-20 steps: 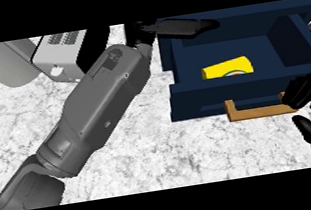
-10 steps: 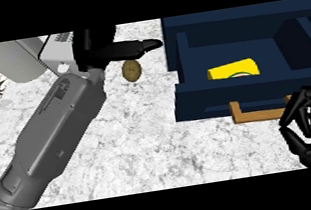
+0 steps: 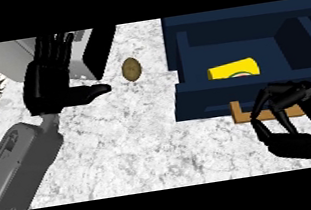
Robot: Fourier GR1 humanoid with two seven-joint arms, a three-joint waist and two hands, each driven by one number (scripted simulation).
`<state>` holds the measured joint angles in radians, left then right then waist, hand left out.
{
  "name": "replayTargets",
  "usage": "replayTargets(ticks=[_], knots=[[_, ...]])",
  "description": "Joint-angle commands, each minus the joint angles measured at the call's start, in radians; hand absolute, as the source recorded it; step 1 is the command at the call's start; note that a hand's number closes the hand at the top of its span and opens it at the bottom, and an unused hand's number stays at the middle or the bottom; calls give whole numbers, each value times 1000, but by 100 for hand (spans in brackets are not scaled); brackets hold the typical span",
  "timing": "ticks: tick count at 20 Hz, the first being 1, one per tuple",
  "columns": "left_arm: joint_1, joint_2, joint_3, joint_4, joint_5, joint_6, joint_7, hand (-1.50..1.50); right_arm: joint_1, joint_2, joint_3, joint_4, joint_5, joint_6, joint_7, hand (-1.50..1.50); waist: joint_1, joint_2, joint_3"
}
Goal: Pick up the cup, place it into the drawer and close the drawer
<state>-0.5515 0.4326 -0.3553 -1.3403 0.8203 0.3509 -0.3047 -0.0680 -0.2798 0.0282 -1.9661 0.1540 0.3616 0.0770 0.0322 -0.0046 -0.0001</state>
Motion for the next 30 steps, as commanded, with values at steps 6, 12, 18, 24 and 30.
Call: replayTargets(ticks=[6,12,18,24,30], knots=[[202,88,90,-55,18,-155,-64,-150,-38,-51,191,104,422,-85,-114,150,-19,5,0],[353,134,148,-138,20,-246,-59,-150,-169,13,220,453,556,-193,-233,-150,-16,6,0],[380,132,228,-104,22,-323,-66,-150,-271,51,218,724,660,-263,-275,-150,-18,7,0],[446,94,273,-122,-15,-364,-58,-150,-387,102,156,1015,690,-348,-380,-150,-21,7,1],[498,122,319,-174,2,-438,-42,-150,-591,77,36,1336,644,-364,-517,-150,-6,11,1]])
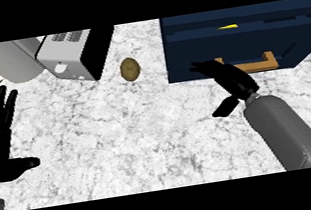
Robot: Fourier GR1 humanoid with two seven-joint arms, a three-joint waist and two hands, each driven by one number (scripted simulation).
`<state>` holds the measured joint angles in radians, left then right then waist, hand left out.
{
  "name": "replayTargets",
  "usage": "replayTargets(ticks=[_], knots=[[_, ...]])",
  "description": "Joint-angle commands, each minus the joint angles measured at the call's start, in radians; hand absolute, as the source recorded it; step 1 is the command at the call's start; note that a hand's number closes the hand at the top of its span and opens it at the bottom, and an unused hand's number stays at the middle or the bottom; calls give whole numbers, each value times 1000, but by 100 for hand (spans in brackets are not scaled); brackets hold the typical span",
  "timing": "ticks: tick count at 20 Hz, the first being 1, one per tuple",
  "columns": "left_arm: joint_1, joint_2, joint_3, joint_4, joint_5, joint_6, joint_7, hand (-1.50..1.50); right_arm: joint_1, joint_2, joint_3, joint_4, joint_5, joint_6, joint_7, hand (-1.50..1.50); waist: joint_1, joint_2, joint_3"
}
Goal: Pick up the cup, place it into the drawer and close the drawer
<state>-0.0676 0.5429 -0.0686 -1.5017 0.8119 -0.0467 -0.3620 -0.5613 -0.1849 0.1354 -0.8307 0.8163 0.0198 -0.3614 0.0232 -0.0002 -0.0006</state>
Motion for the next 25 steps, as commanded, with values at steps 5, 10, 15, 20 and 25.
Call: replayTargets(ticks=[5,10,15,20,25], knots=[[-51,-25,48,79,-11,-77,6,-150,-225,-32,-124,403,-28,-21,-160,-150,2,10,2],[-17,-30,35,66,-23,-97,-6,-150,-362,-92,-166,537,-32,19,-174,-150,34,21,3],[-24,-28,40,62,-15,-106,16,-150,-415,-133,-201,596,-47,23,-186,-150,50,27,3],[-78,-55,13,52,-51,-63,21,-150,-424,-195,-201,632,-43,58,-245,-150,62,39,5],[-61,-49,18,95,-67,-110,-9,-150,-447,-183,-210,655,-48,47,-236,-150,67,41,4]])
